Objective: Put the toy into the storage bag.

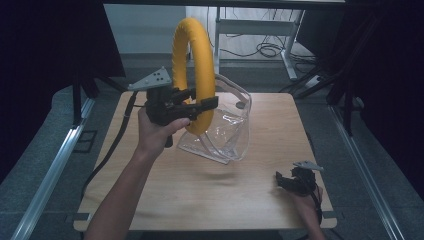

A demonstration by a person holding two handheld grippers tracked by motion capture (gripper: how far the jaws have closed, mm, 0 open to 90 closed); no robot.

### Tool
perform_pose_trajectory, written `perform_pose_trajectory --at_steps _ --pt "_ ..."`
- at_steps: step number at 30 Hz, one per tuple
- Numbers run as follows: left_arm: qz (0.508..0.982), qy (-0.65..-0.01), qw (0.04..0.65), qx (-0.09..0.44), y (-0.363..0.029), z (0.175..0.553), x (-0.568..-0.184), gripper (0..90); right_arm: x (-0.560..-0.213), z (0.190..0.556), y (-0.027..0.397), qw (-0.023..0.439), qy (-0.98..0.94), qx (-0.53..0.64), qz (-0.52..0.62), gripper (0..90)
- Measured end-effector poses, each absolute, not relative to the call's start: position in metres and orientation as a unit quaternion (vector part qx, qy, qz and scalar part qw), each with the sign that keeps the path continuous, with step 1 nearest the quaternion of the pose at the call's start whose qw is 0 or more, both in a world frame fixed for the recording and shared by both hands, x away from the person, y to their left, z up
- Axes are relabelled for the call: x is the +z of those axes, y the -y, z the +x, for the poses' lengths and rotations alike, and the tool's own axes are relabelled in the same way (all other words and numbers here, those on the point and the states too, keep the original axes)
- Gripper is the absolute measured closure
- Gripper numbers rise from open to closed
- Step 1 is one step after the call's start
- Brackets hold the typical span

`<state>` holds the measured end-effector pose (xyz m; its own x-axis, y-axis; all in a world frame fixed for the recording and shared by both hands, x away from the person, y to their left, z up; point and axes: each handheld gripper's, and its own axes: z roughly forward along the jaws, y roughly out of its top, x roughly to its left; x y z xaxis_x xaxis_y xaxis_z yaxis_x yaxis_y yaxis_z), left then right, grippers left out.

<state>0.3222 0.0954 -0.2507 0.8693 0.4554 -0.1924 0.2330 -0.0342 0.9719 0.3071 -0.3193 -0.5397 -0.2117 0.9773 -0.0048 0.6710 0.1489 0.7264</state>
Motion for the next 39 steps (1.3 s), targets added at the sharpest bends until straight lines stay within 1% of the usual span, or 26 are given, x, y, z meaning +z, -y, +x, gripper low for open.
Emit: perform_pose_trajectory --at_steps 11,20,39 --pt "0.721 -0.229 0.65 0.07 -0.071 0.331 -0.248 48.8 -0.54 0.307 0.319 0.25 -0.715 0.307 0.577 16.7" --pt "0.729 -0.216 0.646 0.07 -0.052 0.333 -0.243 48.8 -0.54 0.307 0.319 0.25 -0.715 0.307 0.576 16.7" --pt "0.731 -0.218 0.646 0.04 -0.024 0.352 -0.263 48.7 -0.54 0.307 0.319 0.251 -0.714 0.307 0.576 16.7"
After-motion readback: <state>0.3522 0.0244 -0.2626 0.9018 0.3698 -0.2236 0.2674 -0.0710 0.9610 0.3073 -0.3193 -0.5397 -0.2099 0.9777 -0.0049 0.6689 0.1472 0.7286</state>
